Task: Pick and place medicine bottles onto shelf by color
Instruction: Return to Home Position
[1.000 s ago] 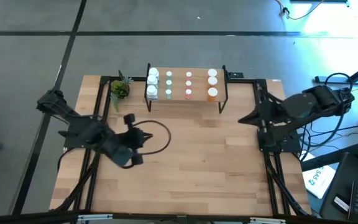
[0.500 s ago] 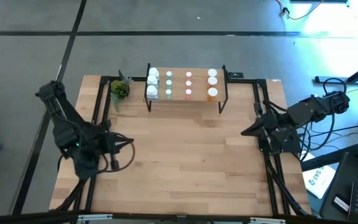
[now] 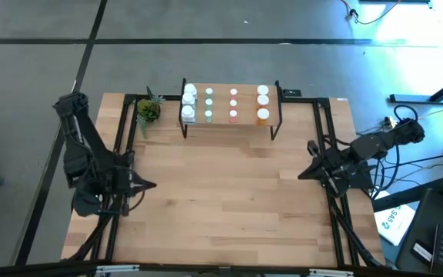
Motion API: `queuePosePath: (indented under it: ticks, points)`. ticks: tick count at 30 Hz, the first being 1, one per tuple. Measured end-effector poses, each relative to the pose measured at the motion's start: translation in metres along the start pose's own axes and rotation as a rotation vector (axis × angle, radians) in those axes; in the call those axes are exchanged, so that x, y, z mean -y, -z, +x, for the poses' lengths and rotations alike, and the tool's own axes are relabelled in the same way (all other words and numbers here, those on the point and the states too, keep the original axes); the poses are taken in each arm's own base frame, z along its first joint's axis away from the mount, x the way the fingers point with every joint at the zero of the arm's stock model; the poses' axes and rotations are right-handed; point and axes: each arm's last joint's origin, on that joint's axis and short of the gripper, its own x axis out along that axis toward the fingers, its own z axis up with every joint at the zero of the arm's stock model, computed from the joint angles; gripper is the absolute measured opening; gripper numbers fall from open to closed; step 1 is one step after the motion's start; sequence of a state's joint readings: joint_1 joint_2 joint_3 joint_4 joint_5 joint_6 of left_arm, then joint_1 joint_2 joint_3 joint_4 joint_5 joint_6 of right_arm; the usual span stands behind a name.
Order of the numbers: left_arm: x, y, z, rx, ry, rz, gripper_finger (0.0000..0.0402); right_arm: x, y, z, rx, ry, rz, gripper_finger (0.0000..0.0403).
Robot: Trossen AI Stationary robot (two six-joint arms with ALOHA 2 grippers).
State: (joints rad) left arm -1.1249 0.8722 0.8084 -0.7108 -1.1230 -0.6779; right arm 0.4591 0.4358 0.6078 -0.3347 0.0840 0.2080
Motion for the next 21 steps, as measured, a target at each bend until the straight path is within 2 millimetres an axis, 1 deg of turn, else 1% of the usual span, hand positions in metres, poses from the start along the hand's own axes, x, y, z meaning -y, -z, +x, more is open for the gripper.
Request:
queuePosePath:
  ticks: [4,10,15,21]
  points:
    - [-0.005,0.018,-0.003,0.047,0.015,-0.029,0.0,0.002,0.008,-0.002,0.015,-0.005,0.001,0.0002]
    - [-0.015,0.037,-0.005,0.086,0.053,-0.07,0.0,0.004,0.018,-0.006,0.064,-0.032,0.03,0.0001]
    - [-0.02,0.045,-0.006,0.123,0.112,-0.058,0.0,0.006,0.033,-0.004,0.091,-0.057,0.034,0.0001]
    - [-0.02,0.05,-0.006,0.2,0.254,-0.008,0.0,0.007,0.045,-0.002,0.14,-0.122,0.034,0.0001]
